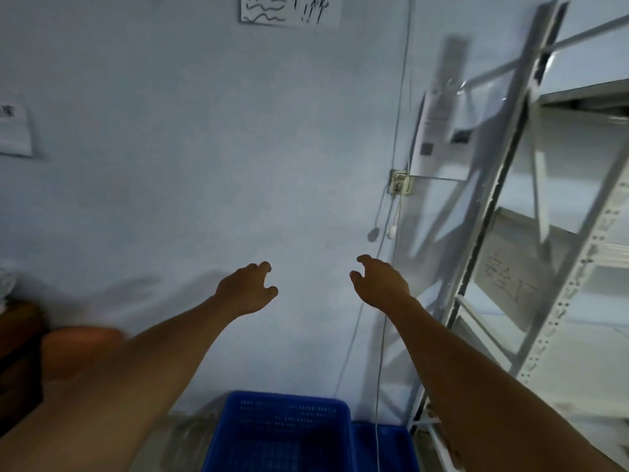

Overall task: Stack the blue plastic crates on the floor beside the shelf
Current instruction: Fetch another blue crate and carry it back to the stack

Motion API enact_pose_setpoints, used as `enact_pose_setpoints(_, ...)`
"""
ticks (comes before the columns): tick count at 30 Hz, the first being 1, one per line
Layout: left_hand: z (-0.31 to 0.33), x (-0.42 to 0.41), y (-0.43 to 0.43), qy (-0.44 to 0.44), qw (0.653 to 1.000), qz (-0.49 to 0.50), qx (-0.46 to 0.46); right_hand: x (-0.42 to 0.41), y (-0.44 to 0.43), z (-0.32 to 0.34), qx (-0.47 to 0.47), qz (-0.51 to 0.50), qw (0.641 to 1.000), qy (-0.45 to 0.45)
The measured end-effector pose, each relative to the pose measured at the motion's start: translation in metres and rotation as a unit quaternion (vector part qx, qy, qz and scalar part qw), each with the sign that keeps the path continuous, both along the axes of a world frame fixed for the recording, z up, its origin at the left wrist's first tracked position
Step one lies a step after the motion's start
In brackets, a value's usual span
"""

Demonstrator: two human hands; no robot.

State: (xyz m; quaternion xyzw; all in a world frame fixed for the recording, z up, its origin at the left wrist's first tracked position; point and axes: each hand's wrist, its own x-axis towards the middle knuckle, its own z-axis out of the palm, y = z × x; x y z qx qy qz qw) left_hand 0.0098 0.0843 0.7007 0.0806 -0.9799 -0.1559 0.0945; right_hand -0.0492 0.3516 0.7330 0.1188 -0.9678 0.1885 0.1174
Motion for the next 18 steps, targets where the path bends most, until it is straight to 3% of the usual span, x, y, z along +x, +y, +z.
enact_pose_setpoints(8,0.013,0.103,0.076,-0.02,0.997,-0.077,0.0,0.148,0.061,0.017,0.034,-0.044,0.998,0.001)
enact_pose_setpoints(18,0.056,0.188,0.263,0.019,0.979,-0.202,-0.014,0.299,0.234,0.054,0.043,-0.156,0.986,0.037)
